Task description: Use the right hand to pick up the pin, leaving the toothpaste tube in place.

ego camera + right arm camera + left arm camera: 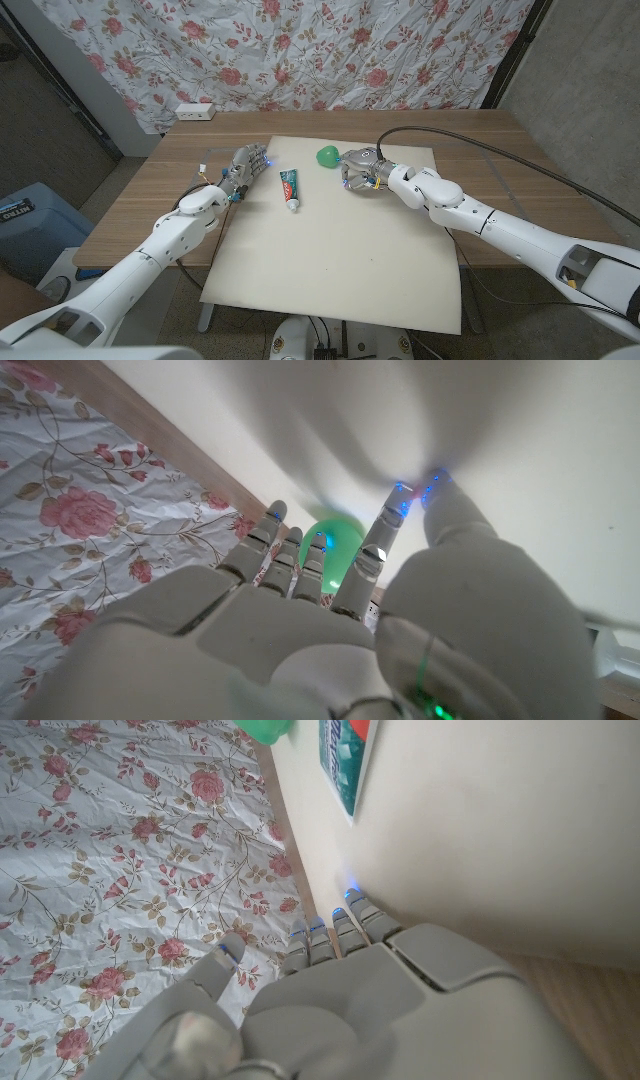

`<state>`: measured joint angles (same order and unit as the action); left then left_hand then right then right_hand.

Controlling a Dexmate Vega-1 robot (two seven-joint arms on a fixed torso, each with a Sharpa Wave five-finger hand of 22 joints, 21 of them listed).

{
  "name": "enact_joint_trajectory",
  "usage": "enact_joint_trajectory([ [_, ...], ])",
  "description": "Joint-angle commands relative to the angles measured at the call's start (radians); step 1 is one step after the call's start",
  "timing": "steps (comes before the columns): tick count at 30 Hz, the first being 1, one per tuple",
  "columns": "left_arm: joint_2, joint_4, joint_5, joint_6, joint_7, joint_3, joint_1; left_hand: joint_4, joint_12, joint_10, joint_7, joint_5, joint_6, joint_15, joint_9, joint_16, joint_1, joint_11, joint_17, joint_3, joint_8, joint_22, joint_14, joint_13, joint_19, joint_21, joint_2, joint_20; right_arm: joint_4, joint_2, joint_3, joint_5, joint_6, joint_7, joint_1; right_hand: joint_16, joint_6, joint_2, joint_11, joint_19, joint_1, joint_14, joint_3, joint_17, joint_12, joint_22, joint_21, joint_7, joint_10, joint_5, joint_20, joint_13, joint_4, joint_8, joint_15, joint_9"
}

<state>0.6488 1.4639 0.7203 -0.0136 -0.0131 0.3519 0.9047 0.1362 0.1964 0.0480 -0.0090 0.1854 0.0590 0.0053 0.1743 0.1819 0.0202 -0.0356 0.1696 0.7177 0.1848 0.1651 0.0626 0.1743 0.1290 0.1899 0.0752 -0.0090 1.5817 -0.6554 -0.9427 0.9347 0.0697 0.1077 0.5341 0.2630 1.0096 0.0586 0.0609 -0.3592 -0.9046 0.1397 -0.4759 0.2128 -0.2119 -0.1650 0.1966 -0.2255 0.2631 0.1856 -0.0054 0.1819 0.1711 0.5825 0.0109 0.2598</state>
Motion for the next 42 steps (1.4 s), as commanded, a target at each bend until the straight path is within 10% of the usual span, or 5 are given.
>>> enact_joint_trajectory([
  [1,0.004,0.009,0.003,-0.004,-0.001,-0.004,0.011,0.000,-0.002,0.005,-0.004,-0.001,0.002,0.003,0.003,-0.003,-0.004,-0.002,0.002,0.010,-0.002,0.004,0.010,0.006,0.005,0.001,0.074,0.002,0.005,-0.002,-0.001,0.004,0.004,-0.005,0.003,0.004,0.021,-0.009,0.003,-0.011,-0.017,0.011,-0.001,0.006,-0.008,-0.003,0.005,0.001,0.011,0.003,-0.001,0.001,-0.008,0.008,0.000,0.018],
  [42,0.034,0.089,0.005,-0.009,-0.054,-0.031,0.084,-0.001,-0.002,0.006,-0.006,-0.001,0.003,0.004,0.003,-0.002,-0.004,-0.001,0.003,0.012,-0.001,0.004,0.014,0.006,0.007,0.001,0.072,0.003,0.071,-0.018,0.050,-0.068,0.023,0.026,0.033,-0.002,0.071,-0.036,0.028,-0.010,0.003,-0.001,0.007,0.010,0.003,-0.003,-0.004,0.003,0.034,-0.001,0.003,0.001,-0.023,0.016,0.023,0.012],
])
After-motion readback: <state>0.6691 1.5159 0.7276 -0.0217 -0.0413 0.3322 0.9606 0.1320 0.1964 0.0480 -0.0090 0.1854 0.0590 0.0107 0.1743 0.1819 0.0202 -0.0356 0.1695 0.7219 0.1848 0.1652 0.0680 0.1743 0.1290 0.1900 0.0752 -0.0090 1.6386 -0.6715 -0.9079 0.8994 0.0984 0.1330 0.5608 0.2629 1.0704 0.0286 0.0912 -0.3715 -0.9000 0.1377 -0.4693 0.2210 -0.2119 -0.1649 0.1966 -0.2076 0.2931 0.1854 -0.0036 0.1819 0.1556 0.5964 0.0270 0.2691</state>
